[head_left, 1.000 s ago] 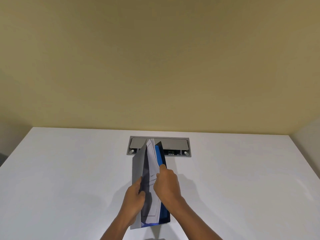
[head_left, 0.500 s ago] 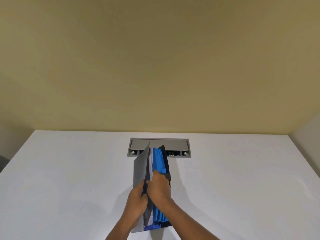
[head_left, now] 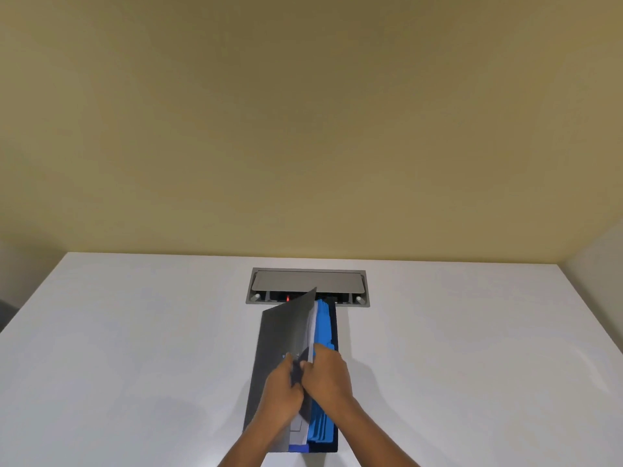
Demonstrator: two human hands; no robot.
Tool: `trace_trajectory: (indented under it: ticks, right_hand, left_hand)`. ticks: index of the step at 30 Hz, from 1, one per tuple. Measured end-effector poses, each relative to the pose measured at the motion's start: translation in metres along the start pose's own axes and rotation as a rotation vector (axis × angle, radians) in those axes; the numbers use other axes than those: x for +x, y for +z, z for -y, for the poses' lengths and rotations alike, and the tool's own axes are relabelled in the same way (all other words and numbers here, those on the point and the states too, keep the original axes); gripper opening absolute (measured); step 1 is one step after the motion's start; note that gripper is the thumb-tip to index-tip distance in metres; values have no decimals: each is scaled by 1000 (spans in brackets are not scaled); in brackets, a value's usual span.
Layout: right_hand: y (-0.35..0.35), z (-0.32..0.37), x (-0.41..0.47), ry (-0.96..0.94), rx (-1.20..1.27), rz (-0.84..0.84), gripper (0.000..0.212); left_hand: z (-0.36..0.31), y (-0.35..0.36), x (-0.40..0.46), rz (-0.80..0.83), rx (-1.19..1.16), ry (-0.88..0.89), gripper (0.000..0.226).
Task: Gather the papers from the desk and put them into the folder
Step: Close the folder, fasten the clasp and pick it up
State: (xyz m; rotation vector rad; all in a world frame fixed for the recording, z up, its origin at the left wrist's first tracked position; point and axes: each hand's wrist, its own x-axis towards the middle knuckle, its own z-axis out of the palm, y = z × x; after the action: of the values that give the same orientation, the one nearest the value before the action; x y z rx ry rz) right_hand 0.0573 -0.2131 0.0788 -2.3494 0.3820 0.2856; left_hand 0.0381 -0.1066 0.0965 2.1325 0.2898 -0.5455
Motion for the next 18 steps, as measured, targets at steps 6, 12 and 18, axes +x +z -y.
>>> trace_trajectory:
  ticks: [6, 12, 18]
  right_hand:
    - [-8, -42, -1, 58, 95, 147, 16]
    - [-13, -90, -16, 105, 100, 232, 10]
    - [-27, -133, -28, 214, 110, 179, 29]
  left_hand:
    - [7, 48, 8, 56, -18, 3, 21]
    - [16, 93, 19, 97, 251, -39, 67]
    - [42, 112, 27, 108, 378, -3, 82]
